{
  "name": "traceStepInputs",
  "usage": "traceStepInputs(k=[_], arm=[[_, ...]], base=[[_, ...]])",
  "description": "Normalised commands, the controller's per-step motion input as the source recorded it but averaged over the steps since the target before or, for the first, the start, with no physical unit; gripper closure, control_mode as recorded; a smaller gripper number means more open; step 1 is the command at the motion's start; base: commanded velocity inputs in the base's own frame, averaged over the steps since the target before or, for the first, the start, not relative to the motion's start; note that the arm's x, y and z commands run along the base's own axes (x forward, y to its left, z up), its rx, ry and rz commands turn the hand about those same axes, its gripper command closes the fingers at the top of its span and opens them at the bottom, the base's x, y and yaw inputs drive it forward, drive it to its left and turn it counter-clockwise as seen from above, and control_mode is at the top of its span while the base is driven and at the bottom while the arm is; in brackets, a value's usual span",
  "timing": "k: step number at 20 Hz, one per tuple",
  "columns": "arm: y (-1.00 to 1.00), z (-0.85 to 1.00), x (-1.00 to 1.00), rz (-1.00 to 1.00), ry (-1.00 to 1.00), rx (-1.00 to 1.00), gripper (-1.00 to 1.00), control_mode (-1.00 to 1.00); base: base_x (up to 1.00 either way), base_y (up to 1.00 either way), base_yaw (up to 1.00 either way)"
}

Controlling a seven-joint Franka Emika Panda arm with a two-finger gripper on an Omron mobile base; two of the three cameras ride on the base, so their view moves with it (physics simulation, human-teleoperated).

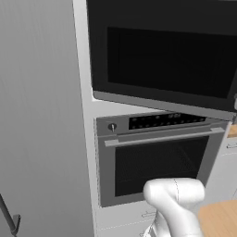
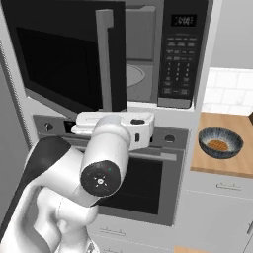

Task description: Open the microwave, place the bowl with waffle inside the microwave, then close the microwave door and turn it on.

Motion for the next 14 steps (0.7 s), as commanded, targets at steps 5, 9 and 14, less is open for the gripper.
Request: traceStepInputs(k=[5, 9, 14], arm=[[0.0, 0.56, -0.91, 0.0, 0.02, -0.03, 1.0, -1.0], [0.0, 0.83, -0.62, 0.0, 0.0, -0.02, 1.0, -1.0], [0.0, 0.87, -0.54, 0.0, 0.0, 0.0, -1.0, -1.0]], base=[[0.0, 0.0, 0.0], [0.0, 0.0, 0.0], [0.0, 0.0, 0.0]])
